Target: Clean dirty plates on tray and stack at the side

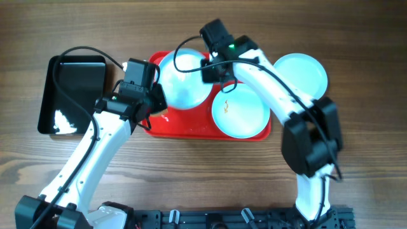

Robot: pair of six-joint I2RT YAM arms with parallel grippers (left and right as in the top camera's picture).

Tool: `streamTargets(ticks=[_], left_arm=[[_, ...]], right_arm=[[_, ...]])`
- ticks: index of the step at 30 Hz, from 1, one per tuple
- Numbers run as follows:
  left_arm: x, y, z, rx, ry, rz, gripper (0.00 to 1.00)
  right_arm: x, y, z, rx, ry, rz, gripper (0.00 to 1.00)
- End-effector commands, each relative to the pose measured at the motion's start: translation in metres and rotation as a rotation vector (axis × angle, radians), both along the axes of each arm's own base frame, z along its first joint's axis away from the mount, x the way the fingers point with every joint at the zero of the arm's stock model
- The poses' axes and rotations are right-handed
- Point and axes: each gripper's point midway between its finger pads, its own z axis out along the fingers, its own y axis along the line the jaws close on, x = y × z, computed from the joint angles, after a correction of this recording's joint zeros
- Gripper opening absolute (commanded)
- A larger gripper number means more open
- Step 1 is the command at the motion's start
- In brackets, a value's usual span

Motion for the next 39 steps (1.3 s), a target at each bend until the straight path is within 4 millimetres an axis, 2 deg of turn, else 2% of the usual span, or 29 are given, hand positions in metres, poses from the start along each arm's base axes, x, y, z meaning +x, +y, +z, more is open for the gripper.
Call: streamTargets(ticks=[1, 2, 5, 10, 13, 17, 22, 23, 25, 27, 28, 31, 33, 34, 37, 39], left_arm=[[-0.008, -0.012, -0.006, -0.066, 0.048, -0.024, 0.04], [-0.007, -0.012, -0.007, -0.065, 0.05, -0.024, 0.04], [-0.005, -0.012, -0.01, -0.065, 0.052, -0.023, 0.04], [-0.005, -0.012, -0.014, -0.061, 0.065, -0.023, 0.04], [-0.005, -0.012, -0.014, -0.061, 0.065, -0.023, 0.04], [-0.005, -0.012, -0.015, -0.061, 0.065, -0.023, 0.04], [-0.006, -0.012, -0.015, -0.06, 0.068, -0.023, 0.04], [-0.006, -0.012, -0.015, -0.06, 0.067, -0.023, 0.04], [-0.006, -0.012, -0.015, -0.06, 0.067, -0.023, 0.04], [-0.006, -0.012, -0.015, -0.06, 0.068, -0.023, 0.04], [-0.006, -0.012, -0.015, -0.06, 0.067, -0.023, 0.04], [-0.005, -0.012, -0.014, -0.061, 0.064, -0.023, 0.04], [-0.005, -0.012, -0.014, -0.061, 0.064, -0.023, 0.04], [-0.005, -0.012, -0.014, -0.061, 0.064, -0.023, 0.04], [-0.005, -0.012, -0.014, -0.061, 0.063, -0.023, 0.04], [-0.003, -0.013, -0.014, -0.062, 0.057, -0.023, 0.04]], right_arm=[[0.03, -0.058, 0.103, -0.292, -0.365, -0.063, 0.04], [0.031, -0.07, 0.125, -0.357, -0.43, -0.078, 0.04], [0.03, -0.084, 0.169, -0.491, -0.555, -0.052, 0.04], [0.014, -0.087, 0.228, -0.822, -0.718, -0.064, 0.04], [0.004, -0.076, 0.249, -0.932, -0.778, -0.073, 0.04], [-0.005, -0.074, 0.275, -0.993, -0.847, -0.179, 0.04], [-0.006, -0.074, 0.272, -0.995, -0.847, -0.186, 0.04], [-0.007, -0.075, 0.269, -0.979, -0.846, -0.192, 0.04], [-0.007, -0.062, 0.236, -0.865, -0.775, -0.077, 0.04], [-0.013, -0.039, 0.185, -0.631, -0.616, 0.074, 0.04], [-0.019, -0.024, 0.156, -0.443, -0.5, 0.101, 0.04], [-0.025, -0.006, 0.122, -0.139, -0.325, 0.077, 0.04], [-0.025, -0.004, 0.105, -0.016, -0.232, 0.041, 0.04], [-0.024, -0.011, 0.089, 0.016, -0.176, -0.016, 0.04], [-0.024, -0.025, 0.05, -0.006, -0.098, -0.092, 0.04], [-0.026, -0.024, 0.026, -0.009, -0.07, -0.086, 0.04]])
